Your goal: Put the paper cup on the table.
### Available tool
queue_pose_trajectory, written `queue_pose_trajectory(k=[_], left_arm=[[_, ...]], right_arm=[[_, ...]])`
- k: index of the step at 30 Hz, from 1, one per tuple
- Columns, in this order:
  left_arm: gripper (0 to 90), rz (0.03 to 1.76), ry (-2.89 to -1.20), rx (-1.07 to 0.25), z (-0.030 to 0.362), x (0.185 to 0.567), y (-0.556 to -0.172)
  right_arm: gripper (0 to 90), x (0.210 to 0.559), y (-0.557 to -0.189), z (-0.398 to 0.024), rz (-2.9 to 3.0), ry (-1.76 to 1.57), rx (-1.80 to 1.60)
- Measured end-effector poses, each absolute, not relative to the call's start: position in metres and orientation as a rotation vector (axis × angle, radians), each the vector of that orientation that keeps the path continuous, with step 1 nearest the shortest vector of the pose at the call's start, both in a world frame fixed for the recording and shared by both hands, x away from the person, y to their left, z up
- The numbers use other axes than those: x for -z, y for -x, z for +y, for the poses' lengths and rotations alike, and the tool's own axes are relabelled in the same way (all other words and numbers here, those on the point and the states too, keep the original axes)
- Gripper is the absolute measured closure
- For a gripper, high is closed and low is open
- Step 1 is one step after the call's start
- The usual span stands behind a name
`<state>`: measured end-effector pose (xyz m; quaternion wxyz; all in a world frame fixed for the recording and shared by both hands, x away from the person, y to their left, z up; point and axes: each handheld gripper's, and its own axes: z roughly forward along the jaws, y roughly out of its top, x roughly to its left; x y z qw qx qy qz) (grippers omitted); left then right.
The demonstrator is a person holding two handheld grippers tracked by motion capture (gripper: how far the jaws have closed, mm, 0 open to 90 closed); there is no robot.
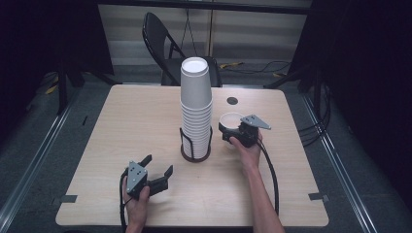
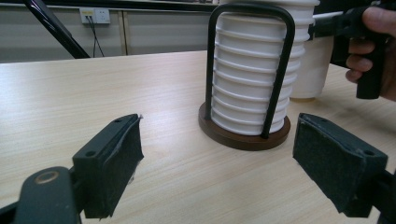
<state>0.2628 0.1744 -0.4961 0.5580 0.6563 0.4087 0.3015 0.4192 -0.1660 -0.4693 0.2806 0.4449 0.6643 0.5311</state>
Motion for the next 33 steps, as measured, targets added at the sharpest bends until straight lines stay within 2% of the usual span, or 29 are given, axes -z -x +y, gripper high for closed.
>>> queue_pose_trajectory(k=[25, 33], left_arm=[[15.7, 0.982, -1.536, -0.721, 0.174, 0.496, -0.262], [15.7, 0.985, -1.539, -0.724, 0.174, 0.496, -0.262]], right_arm=[[10.3, 0.477, -0.409, -0.168, 1.801, -1.197, -1.35], [13.1, 0.484, -0.411, -0.17, 1.901, -1.26, -1.273]])
